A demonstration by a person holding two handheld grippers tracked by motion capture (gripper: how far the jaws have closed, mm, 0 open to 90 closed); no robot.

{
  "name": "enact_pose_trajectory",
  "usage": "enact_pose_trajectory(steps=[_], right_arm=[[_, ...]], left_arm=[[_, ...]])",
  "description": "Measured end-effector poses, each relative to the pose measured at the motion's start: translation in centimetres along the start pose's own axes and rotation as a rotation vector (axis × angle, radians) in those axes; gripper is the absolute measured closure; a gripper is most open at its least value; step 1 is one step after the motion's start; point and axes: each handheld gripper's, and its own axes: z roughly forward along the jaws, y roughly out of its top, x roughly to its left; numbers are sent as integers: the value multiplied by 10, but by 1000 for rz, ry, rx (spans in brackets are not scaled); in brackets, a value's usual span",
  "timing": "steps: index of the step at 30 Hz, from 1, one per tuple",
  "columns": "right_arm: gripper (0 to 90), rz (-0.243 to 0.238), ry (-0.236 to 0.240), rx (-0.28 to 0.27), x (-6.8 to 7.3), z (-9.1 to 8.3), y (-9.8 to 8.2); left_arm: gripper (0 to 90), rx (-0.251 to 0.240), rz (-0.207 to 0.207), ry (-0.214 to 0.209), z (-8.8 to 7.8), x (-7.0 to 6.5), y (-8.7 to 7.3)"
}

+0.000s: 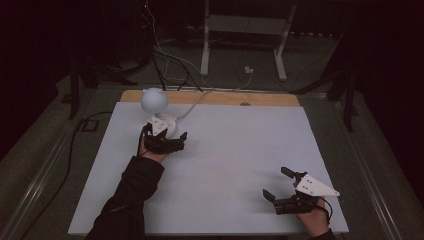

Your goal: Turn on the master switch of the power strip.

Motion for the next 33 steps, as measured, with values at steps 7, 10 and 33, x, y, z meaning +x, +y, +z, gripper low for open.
enact_pose_trajectory(steps=[7,10,33], right_arm=[[0,0,0,-1,0,0,0],[0,1,2,-3,0,0,0],[0,7,11,-1,0,0,0]], left_arm=[[276,1,11,42,7,0,1],[374,0,16,53,9,0,2],[869,39,9,124,34,21,2]])
